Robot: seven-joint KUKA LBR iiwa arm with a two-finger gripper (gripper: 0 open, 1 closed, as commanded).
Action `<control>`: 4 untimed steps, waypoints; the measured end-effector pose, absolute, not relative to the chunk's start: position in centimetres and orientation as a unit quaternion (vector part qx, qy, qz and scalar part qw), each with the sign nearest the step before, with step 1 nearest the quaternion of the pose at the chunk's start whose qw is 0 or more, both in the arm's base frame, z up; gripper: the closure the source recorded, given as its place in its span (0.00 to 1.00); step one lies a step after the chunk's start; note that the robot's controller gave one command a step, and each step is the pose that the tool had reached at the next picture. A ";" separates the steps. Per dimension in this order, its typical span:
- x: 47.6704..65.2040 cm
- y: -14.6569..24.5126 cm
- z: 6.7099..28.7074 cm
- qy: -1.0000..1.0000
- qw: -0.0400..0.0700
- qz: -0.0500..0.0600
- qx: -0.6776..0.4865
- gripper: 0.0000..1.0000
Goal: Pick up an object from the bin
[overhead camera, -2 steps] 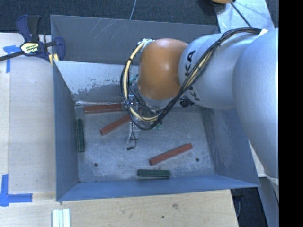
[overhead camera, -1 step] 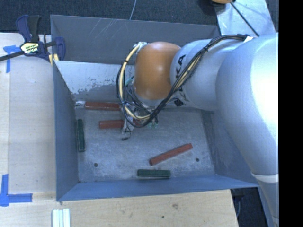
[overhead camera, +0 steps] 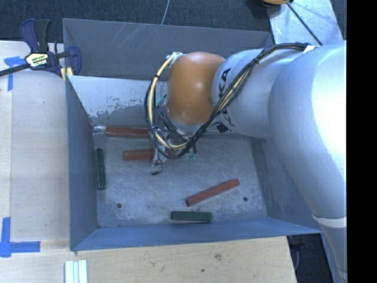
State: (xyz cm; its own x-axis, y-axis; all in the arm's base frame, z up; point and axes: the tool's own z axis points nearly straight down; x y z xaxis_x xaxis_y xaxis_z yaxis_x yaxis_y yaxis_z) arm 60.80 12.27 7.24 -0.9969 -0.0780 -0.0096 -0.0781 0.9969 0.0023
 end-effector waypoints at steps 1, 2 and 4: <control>61.5 10.6 17.7 1.000 0.000 0.000 -0.031 0.00; 62.0 9.7 23.7 1.000 0.001 0.000 -0.026 0.00; 60.2 15.2 10.2 0.999 0.004 0.001 -0.041 0.00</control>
Offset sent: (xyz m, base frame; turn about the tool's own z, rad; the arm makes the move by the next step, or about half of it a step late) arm 0.0000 0.0000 0.0000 0.0000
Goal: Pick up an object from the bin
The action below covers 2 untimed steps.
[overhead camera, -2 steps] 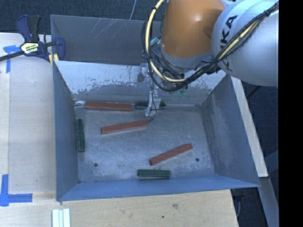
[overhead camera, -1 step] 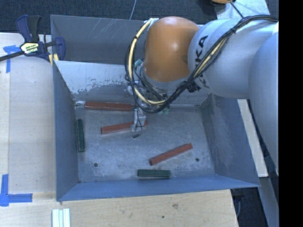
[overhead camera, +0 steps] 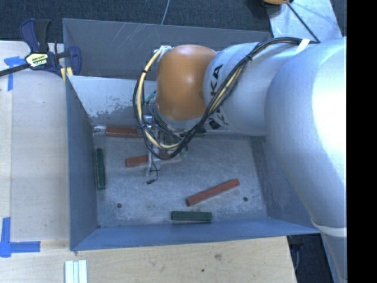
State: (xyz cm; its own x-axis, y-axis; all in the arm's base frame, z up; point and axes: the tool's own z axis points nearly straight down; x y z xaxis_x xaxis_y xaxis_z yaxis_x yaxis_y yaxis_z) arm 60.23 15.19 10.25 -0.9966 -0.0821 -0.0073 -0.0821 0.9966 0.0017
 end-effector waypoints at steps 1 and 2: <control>61.7 12.1 7.4 0.997 0.005 0.001 -0.081 1.00; 61.7 12.1 7.4 0.997 0.005 0.001 -0.081 1.00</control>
Offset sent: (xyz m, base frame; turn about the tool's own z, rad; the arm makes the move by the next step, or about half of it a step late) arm 0.0000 0.0000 0.0000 0.0000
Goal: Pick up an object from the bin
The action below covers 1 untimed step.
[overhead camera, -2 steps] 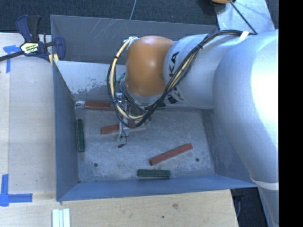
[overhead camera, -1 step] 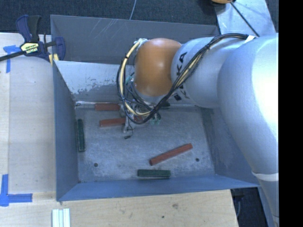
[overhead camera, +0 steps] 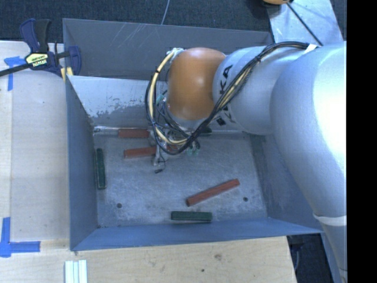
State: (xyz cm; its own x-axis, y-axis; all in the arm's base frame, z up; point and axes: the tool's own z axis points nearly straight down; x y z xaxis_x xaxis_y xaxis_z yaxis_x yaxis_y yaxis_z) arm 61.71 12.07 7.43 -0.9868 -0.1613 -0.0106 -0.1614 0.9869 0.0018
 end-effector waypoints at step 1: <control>59.6 11.9 20.4 0.995 0.002 0.000 -0.097 1.00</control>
Offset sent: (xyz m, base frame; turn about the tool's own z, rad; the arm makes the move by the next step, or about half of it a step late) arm 0.0000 0.0000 0.0000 0.0000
